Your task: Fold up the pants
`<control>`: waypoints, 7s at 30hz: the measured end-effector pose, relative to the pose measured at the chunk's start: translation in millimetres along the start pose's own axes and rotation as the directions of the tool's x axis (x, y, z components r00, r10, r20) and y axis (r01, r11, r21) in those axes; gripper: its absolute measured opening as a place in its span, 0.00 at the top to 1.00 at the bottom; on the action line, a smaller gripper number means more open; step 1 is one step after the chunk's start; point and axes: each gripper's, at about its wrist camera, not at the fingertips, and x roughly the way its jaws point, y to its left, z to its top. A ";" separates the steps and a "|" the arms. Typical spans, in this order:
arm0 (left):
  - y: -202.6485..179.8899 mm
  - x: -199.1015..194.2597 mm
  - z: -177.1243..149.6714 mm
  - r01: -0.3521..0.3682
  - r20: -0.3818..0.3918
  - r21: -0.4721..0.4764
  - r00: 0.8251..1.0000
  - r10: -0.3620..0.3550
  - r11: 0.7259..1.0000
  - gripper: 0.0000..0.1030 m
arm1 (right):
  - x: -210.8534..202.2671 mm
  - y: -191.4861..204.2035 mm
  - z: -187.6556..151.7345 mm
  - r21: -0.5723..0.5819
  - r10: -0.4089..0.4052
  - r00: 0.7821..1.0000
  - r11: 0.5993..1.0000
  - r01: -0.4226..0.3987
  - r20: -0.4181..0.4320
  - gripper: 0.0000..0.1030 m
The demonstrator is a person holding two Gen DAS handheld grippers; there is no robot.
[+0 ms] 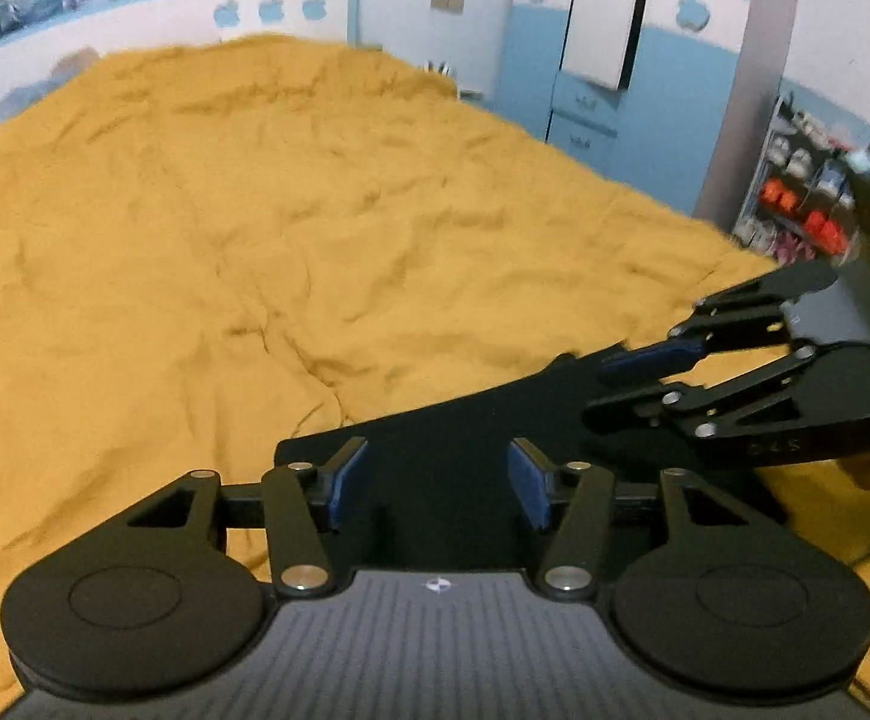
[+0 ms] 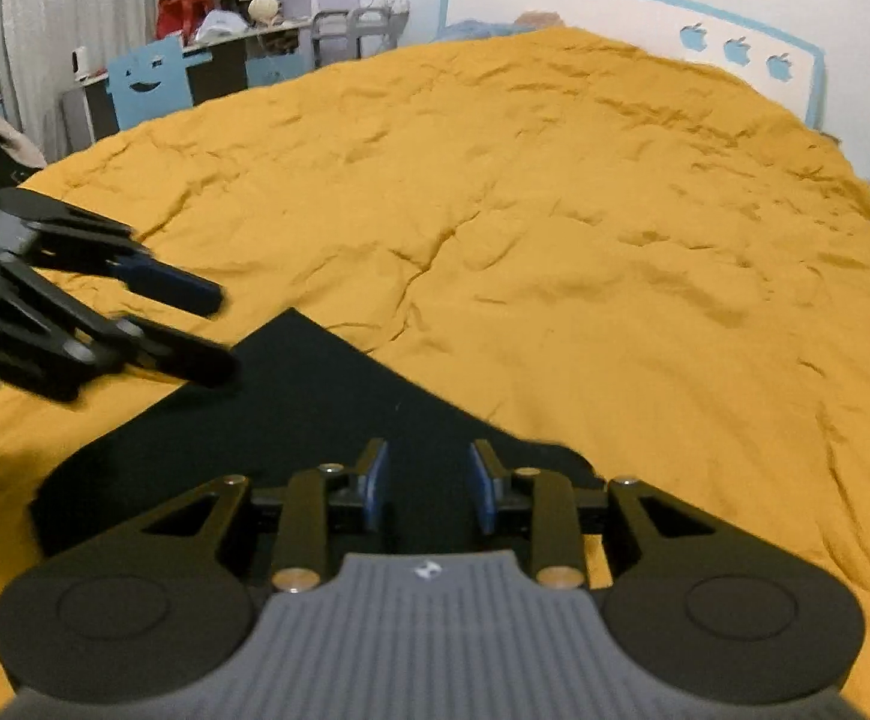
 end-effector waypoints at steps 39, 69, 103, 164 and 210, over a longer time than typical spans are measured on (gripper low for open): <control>117.1 29.7 -73.4 0.371 -0.017 -0.662 0.861 -0.508 0.651 0.20 | 39.5 -104.2 -87.6 0.739 0.562 0.827 0.544 -0.399 0.033 0.43; 83.4 16.8 -55.3 0.322 -0.034 -0.600 0.904 -0.426 0.732 0.63 | 61.2 -68.9 -61.0 0.693 0.586 0.802 0.532 -0.487 0.113 0.78; -92.5 -62.4 0.7 0.448 -0.020 -0.375 0.871 -0.490 0.812 0.70 | -207.8 -66.6 -115.8 0.610 0.402 0.881 0.641 -0.466 0.250 0.81; -205.3 252.1 93.2 0.502 -0.209 -0.465 0.738 -0.642 0.729 0.54 | -164.0 -377.4 -253.1 0.856 0.218 0.944 0.408 -0.317 0.246 0.77; -298.0 -13.7 92.9 0.149 -0.143 -0.027 0.978 -0.151 0.988 0.15 | -354.9 -115.1 -111.2 0.661 -0.470 0.874 0.617 0.427 -0.126 0.20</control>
